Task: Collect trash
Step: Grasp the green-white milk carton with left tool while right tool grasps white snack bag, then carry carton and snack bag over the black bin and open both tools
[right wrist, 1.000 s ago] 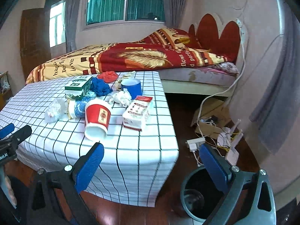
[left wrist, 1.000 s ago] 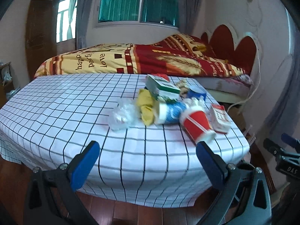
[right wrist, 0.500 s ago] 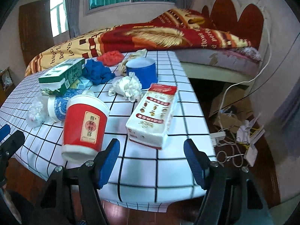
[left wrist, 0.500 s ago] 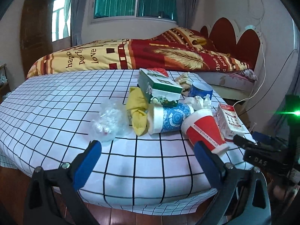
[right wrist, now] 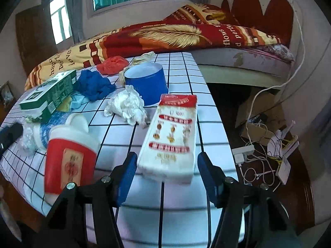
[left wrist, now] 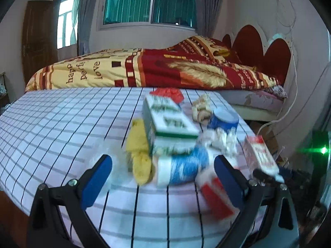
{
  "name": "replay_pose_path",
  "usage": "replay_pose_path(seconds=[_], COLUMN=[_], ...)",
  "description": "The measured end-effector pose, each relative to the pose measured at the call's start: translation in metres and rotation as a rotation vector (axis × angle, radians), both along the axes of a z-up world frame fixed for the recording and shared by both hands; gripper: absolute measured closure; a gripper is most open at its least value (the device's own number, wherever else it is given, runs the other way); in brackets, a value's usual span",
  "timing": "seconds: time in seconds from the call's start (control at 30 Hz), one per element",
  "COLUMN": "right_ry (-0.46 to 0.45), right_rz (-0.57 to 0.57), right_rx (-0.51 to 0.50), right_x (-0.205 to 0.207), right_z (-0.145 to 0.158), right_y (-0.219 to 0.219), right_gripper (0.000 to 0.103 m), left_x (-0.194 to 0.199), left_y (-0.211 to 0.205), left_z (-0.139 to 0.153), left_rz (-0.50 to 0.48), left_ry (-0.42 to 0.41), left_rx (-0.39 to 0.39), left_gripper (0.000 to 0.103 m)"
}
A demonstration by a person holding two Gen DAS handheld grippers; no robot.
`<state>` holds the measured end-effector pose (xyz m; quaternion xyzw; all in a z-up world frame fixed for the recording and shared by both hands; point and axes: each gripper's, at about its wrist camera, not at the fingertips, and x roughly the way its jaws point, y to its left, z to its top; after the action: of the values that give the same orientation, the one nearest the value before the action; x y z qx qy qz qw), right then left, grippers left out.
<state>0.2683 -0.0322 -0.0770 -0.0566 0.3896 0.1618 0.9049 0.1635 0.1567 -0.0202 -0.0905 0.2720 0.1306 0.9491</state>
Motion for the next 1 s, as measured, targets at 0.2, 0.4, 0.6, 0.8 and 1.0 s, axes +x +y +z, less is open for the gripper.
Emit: replay_pose_path(seconds=[0.2,0.4,0.6,0.8,1.0], right_ry=[0.045,0.067,0.042,0.017,-0.043], right_rz=[-0.007,-0.002,0.012,0.011,0.019], right_rx=[0.035,0.010,0.015,0.006,0.012], right_x=[0.031,0.041,0.039,0.032,0.013], right_z=[0.000,-0.006,-0.003,0.005,0.028], right_y=[0.000,0.004,-0.002,-0.005,-0.012], right_gripper=[0.041,0.042,0.051,0.051,0.051], left_x=[0.039,0.058,0.051,0.041,0.027], left_y=[-0.007,-0.006,0.006,0.003,-0.003], left_z=[0.002,-0.006,-0.010,0.001,0.023], left_rz=[0.004,0.020,0.020,-0.006,-0.028], left_ry=[0.030,0.077,0.094,0.057,0.012], left_rx=[0.052,0.099,0.092,0.091,0.091], left_gripper=[0.004,0.021,0.048,0.048,0.048])
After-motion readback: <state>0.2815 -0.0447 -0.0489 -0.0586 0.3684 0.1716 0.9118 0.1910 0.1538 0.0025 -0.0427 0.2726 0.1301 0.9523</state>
